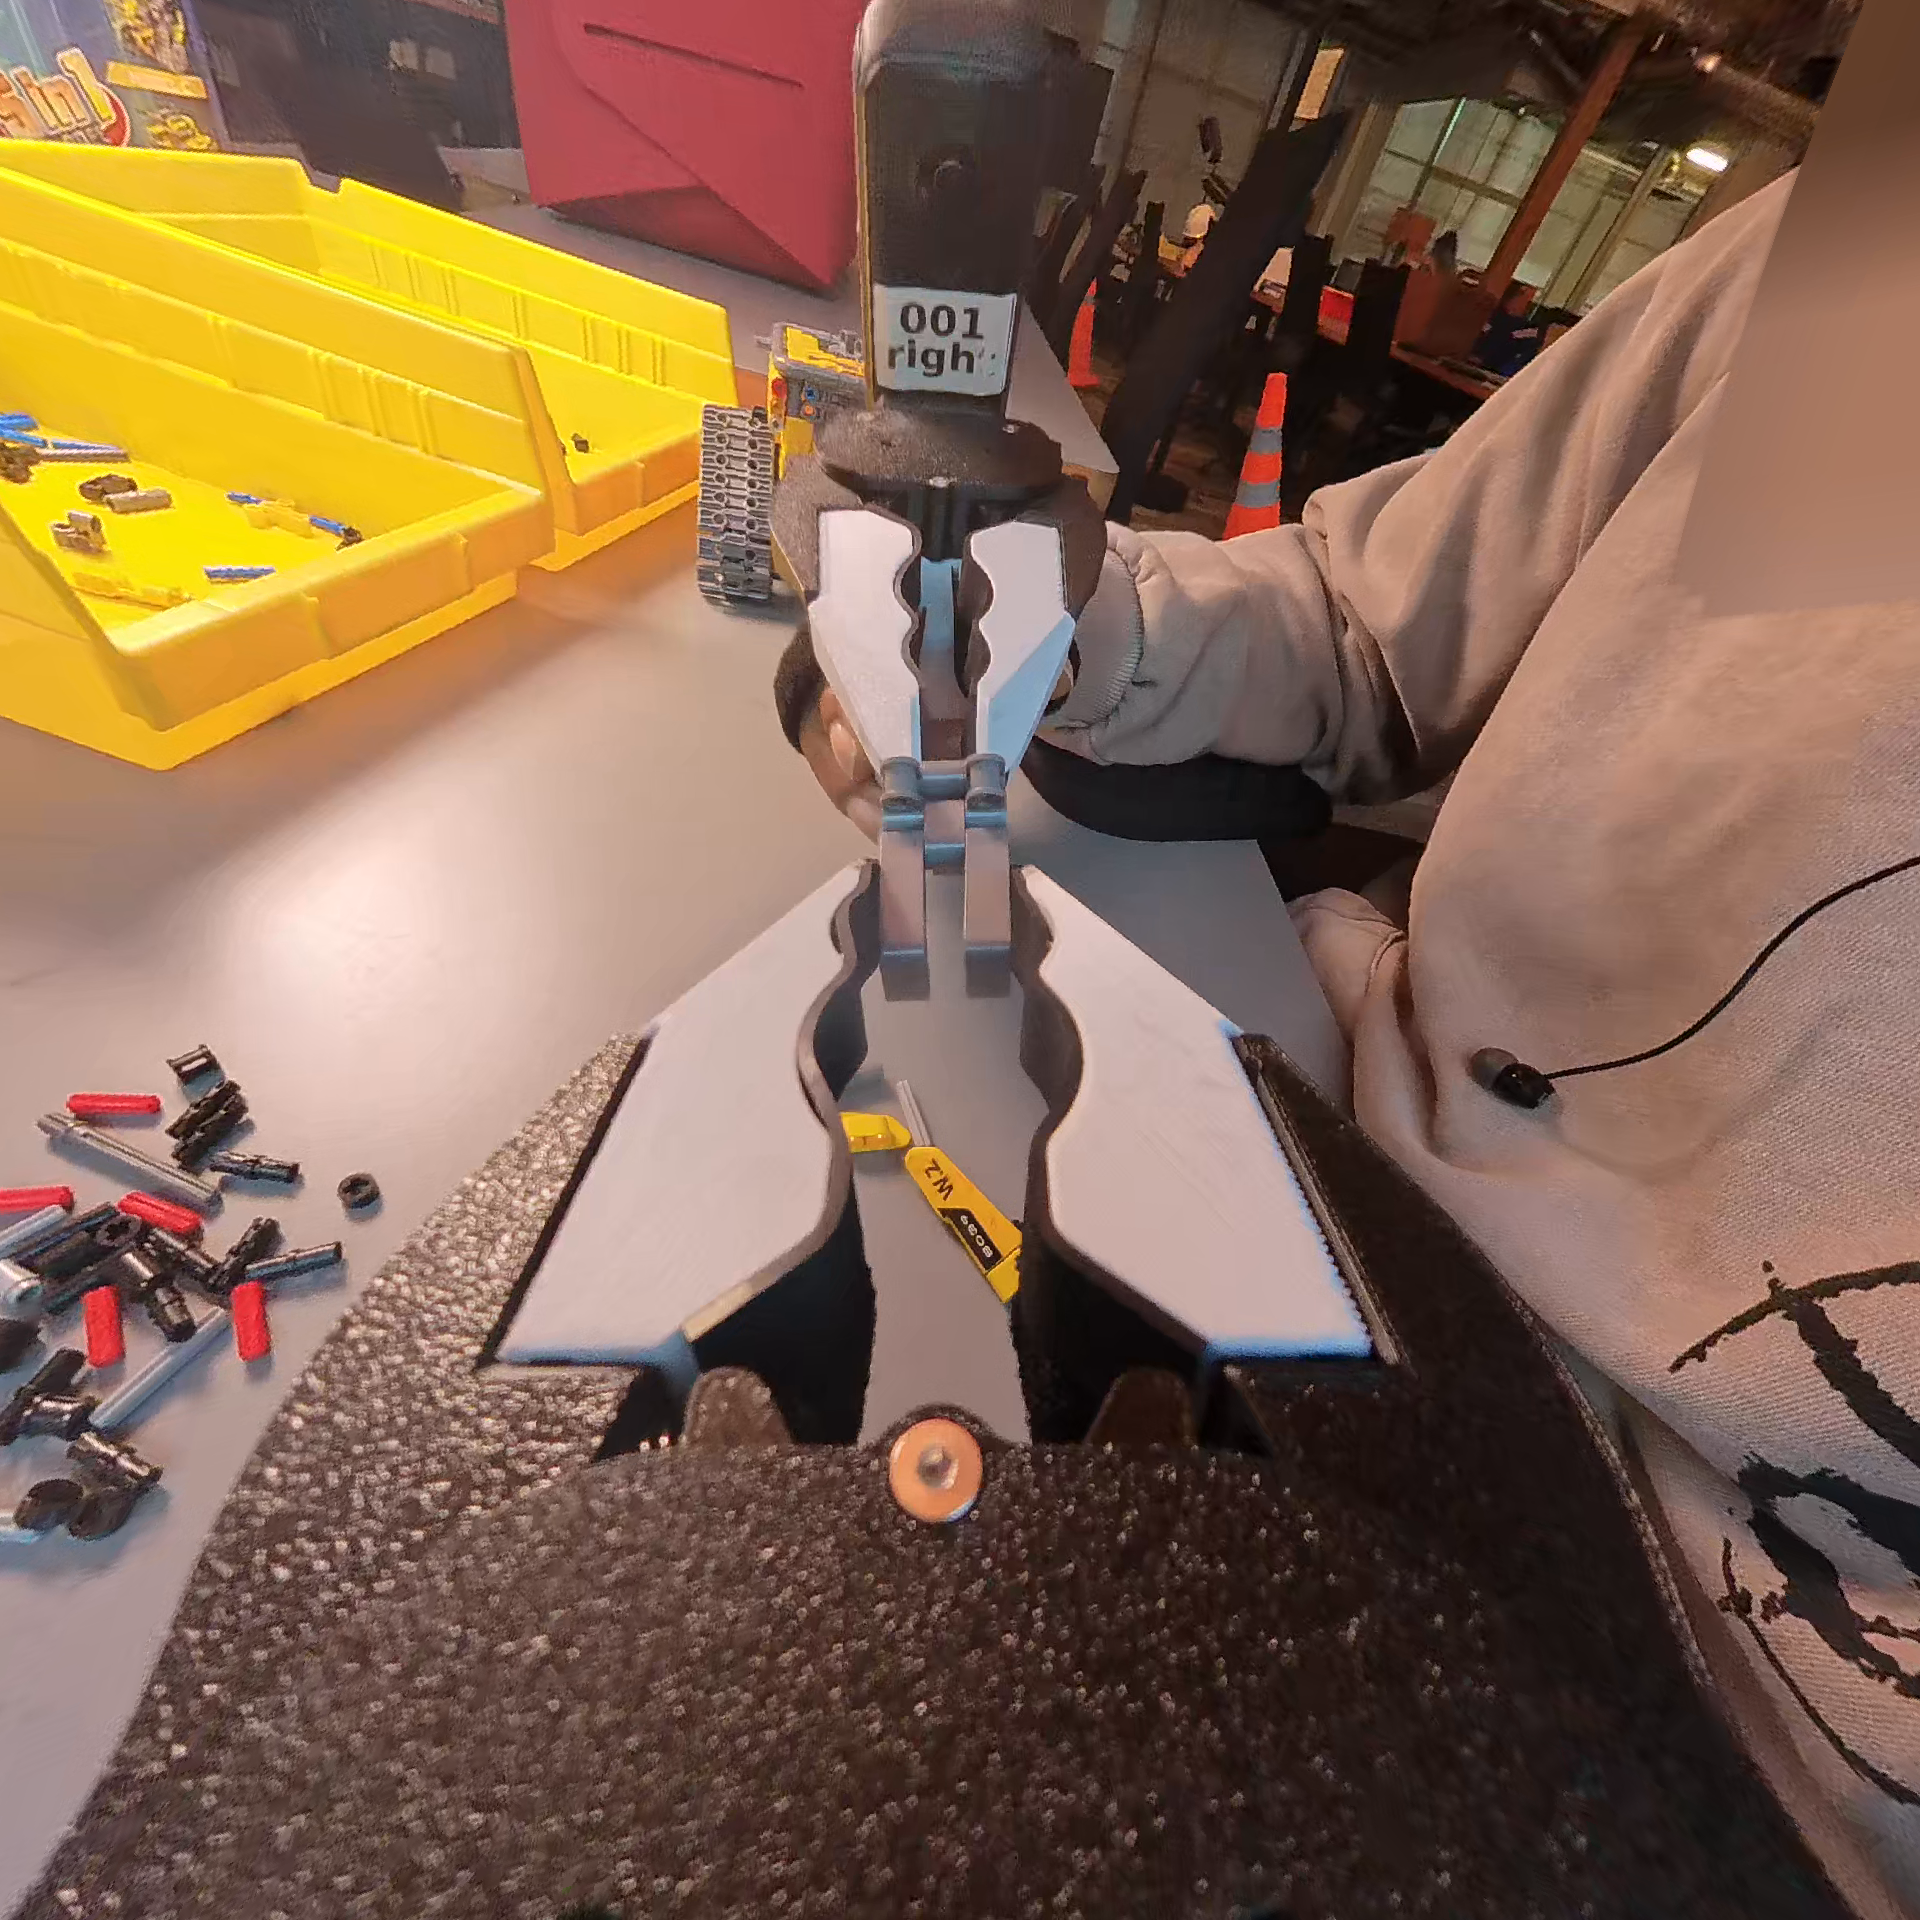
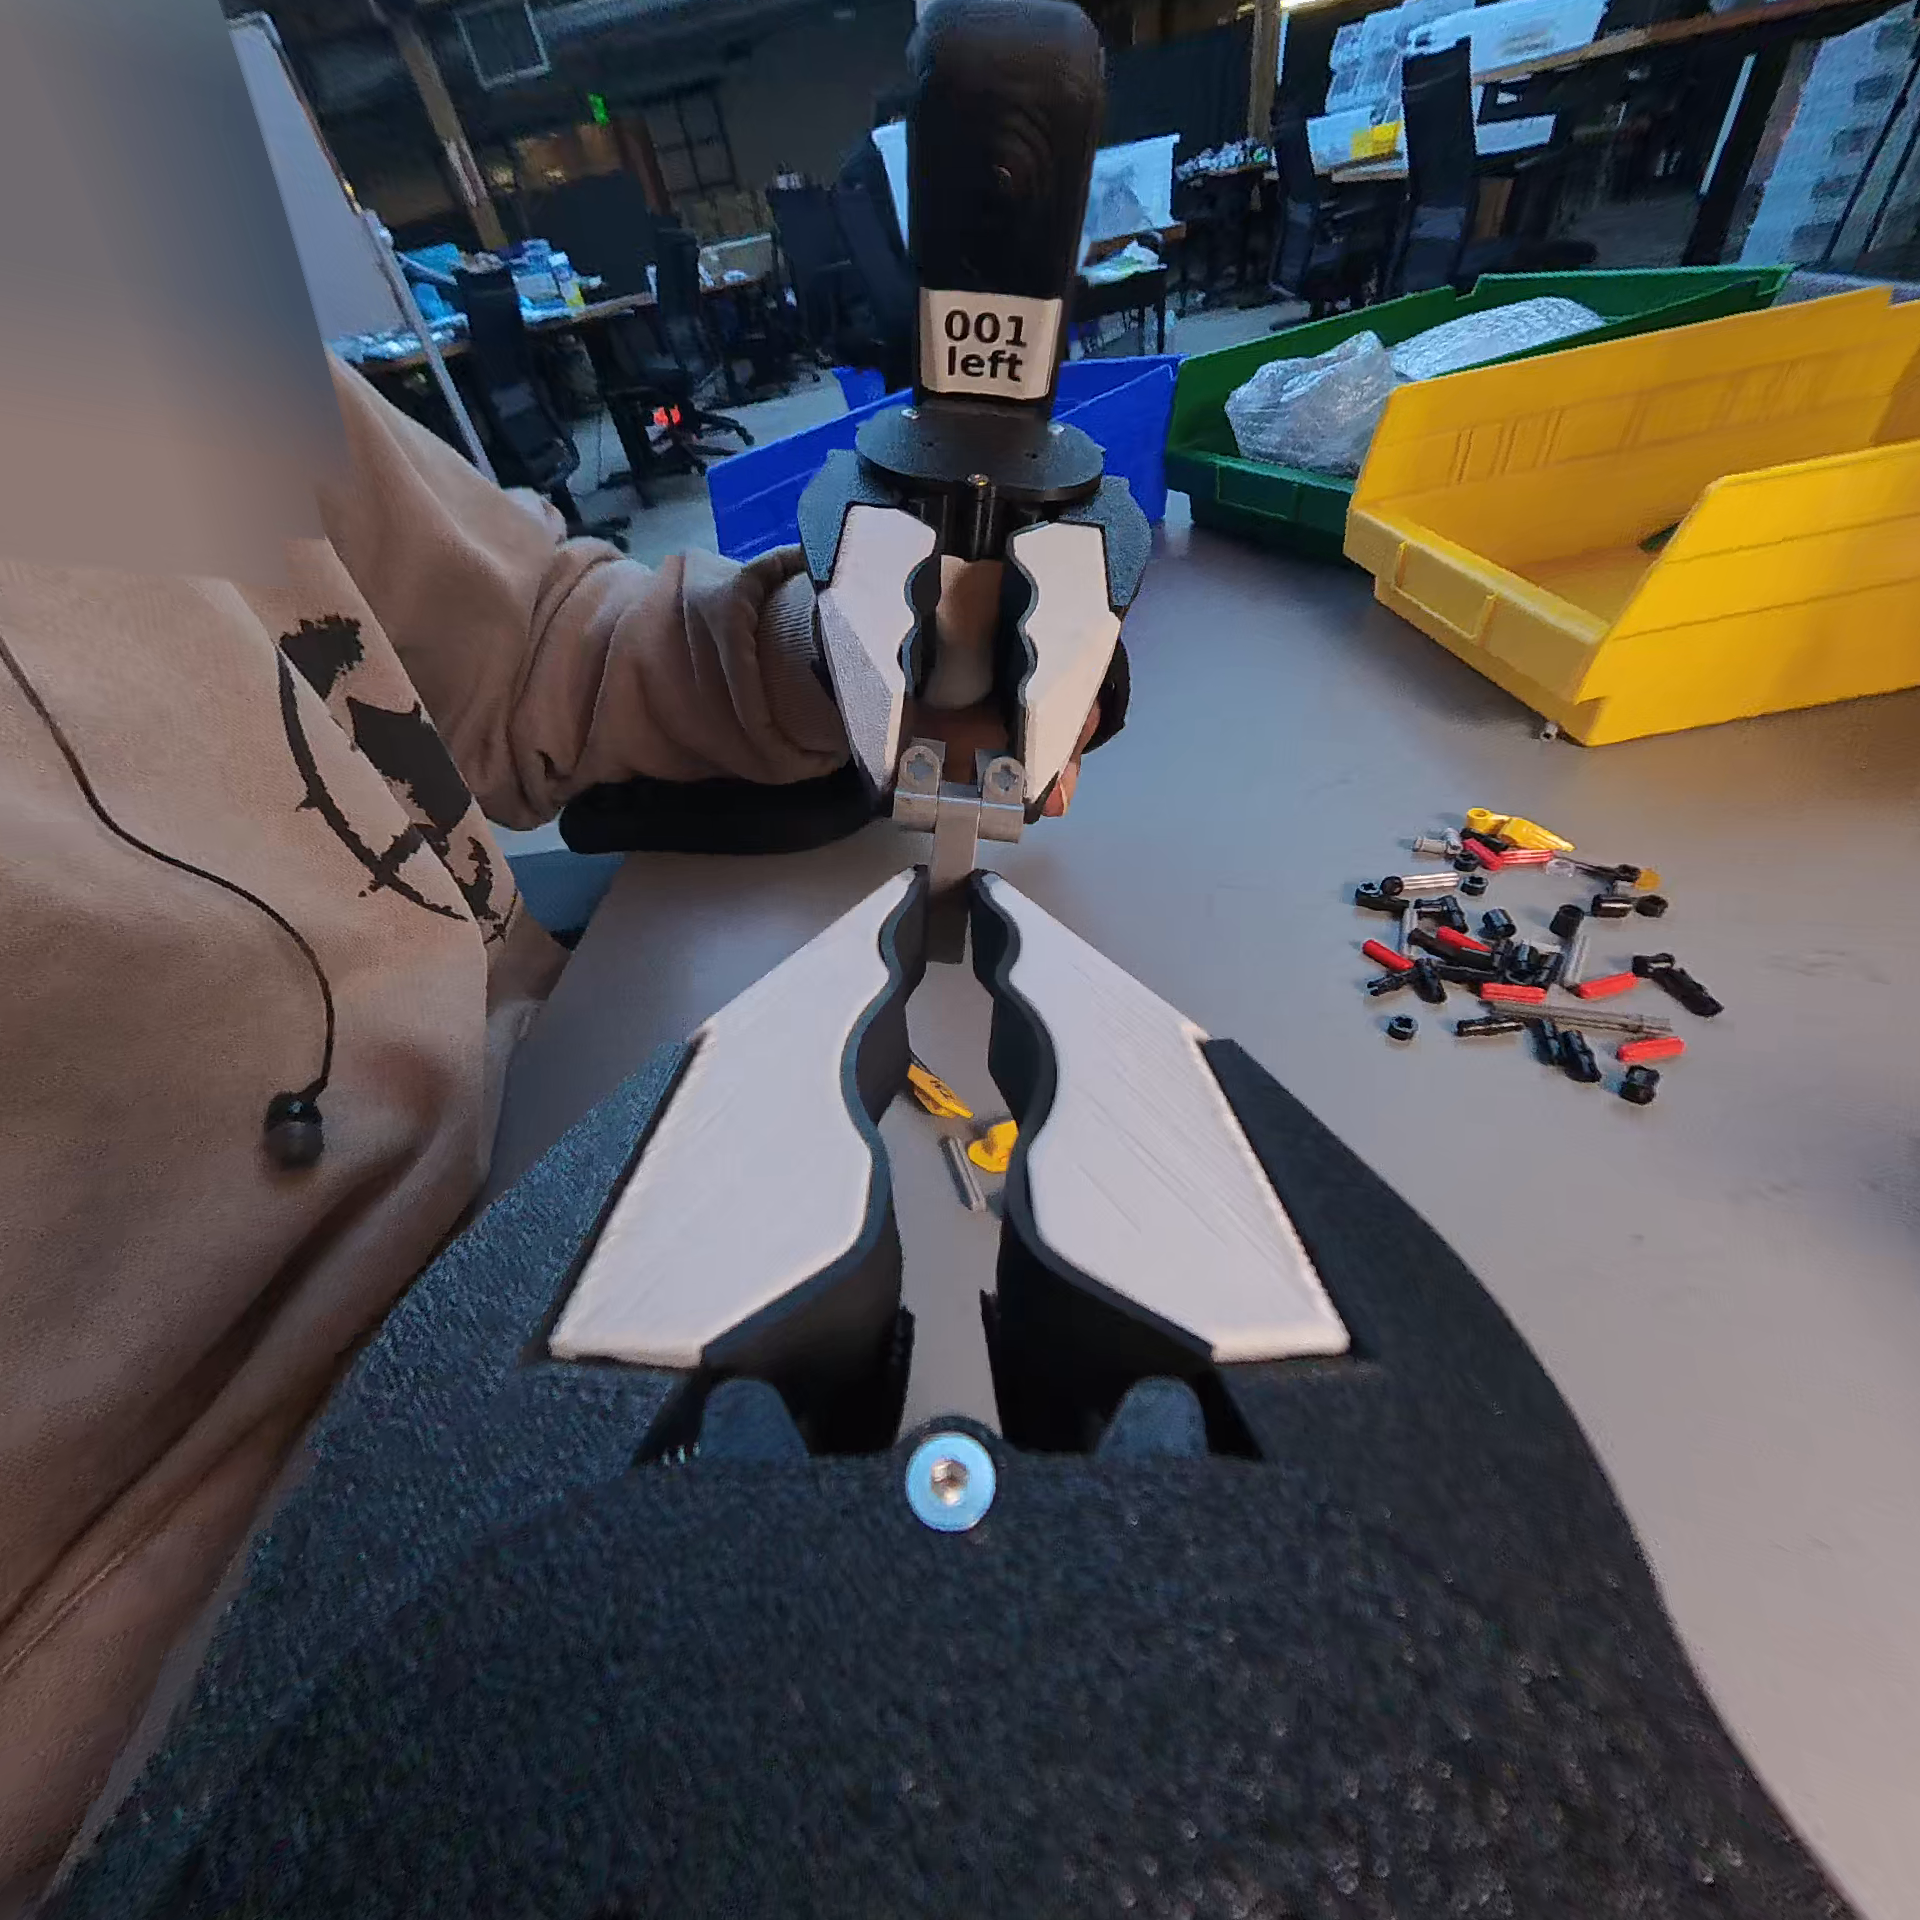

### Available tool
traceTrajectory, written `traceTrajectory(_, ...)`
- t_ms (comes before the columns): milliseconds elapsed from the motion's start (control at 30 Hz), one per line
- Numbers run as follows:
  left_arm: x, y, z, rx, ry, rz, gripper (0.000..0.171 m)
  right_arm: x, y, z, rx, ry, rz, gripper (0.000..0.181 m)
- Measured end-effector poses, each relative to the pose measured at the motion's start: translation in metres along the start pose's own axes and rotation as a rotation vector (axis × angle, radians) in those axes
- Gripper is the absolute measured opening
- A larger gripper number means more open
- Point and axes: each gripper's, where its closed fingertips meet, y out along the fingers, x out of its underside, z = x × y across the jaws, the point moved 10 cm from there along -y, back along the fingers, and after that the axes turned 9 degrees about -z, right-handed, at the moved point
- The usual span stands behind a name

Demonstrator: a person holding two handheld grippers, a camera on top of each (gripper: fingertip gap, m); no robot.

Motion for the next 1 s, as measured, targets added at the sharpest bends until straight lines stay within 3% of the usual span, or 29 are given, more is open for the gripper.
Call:
traceTrajectory(167, -0.001, 0.0, 0.0, -0.01, -0.015, 0.038, 0.024, 0.005, 0.006, 0.004, -0.035, 0.101, 0.081, 0.007)
traceTrajectory(467, -0.003, 0.005, 0.011, -0.092, 0.099, 0.021, 0.025, 0.003, 0.008, -0.001, 0.002, 0.011, 0.141, 0.005)
traceTrajectory(600, -0.006, 0.004, 0.013, -0.099, 0.098, 0.085, 0.025, -0.001, 0.009, -0.002, -0.016, 0.068, 0.253, 0.005)
traceTrajectory(733, -0.003, 0.008, 0.013, -0.103, 0.094, 0.072, 0.026, 0.003, 0.013, 0.0, -0.056, 0.138, 0.294, 0.006)
traceTrajectory(900, 0.0, 0.006, 0.01, 0.125, -0.032, 0.12, 0.034, 0.001, 0.011, -0.002, -0.116, 0.116, 0.264, 0.005)
traceTrajectory(1000, 0.004, 0.005, 0.004, 0.213, -0.105, 0.131, 0.03, -0.001, 0.014, -0.002, -0.153, 0.113, 0.244, 0.005)
